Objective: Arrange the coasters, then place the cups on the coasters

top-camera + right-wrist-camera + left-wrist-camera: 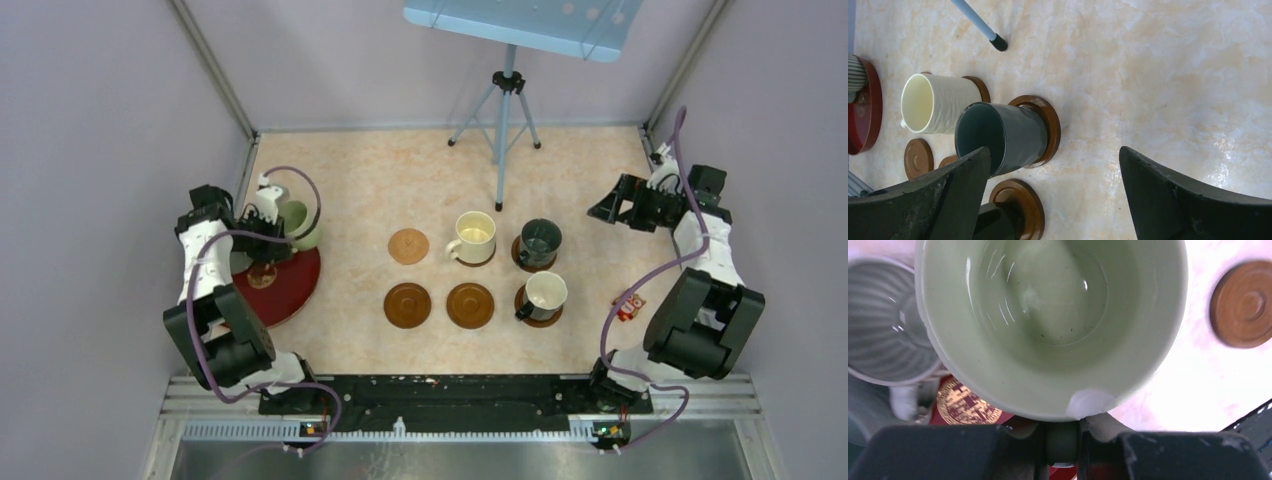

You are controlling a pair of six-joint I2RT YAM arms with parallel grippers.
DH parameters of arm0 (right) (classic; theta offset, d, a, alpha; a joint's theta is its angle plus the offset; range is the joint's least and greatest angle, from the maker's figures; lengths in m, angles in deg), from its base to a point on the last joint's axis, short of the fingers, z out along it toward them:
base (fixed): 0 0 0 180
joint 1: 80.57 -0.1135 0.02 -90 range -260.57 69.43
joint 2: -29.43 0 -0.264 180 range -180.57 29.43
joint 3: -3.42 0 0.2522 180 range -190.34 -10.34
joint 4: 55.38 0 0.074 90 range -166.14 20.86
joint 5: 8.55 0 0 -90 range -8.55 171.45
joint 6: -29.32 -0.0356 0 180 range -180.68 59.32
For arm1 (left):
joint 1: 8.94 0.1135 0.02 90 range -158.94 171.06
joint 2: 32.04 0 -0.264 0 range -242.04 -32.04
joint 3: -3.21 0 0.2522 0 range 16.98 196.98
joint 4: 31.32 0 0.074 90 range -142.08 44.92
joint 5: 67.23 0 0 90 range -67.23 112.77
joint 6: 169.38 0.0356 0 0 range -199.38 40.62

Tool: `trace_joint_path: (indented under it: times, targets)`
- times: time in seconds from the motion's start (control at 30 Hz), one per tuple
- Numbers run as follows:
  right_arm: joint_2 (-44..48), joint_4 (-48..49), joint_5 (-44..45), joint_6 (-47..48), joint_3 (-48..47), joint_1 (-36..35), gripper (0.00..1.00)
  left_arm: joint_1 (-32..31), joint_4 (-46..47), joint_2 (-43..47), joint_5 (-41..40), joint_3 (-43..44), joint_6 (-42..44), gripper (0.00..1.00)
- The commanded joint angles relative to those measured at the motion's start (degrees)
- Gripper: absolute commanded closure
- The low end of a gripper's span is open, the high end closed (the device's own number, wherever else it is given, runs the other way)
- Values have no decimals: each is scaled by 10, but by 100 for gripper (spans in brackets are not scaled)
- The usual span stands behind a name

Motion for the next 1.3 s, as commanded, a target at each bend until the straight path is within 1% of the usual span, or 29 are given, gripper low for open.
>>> trace_joint_path:
  times: [0.0,0.1,0.2,0.23,0.3,0.37,0.4,0.43,0.53,0.63,0.73,0.87,1.03,1.27]
  targets:
    - [34,4,2,1,-10,4,1,-28,2,39,97,77,-77,100]
    - [35,5,4,-4,-9,5,1,-82,47,53,65,102,-136,100]
    - [35,6,2,-6,-5,5,1,-154,100,66,17,123,-205,100]
    - [37,7,3,-7,-2,4,1,-184,113,70,-3,133,-231,100]
    - [40,9,8,-8,3,5,1,-248,128,71,-36,147,-255,100]
    - [44,16,9,-11,10,5,1,-307,140,72,-44,155,-283,100]
    - [47,21,7,-14,16,5,1,-344,150,72,-61,155,-303,100]
    - [47,26,7,-16,22,5,1,-374,160,71,-81,154,-323,100]
    - [46,31,13,-16,30,4,1,-467,183,65,-176,150,-373,100]
    - [42,33,14,-14,31,5,1,-549,219,62,-247,123,-424,100]
    - [39,39,17,-11,37,4,1,-636,245,53,-322,96,-456,100]
    - [38,37,26,-4,39,5,1,-684,245,19,-339,84,-502,100]
    - [35,41,41,-1,41,5,1,-774,245,-1,-401,57,-511,100]
    - [32,40,56,5,41,5,1,-838,270,4,-410,9,-541,100]
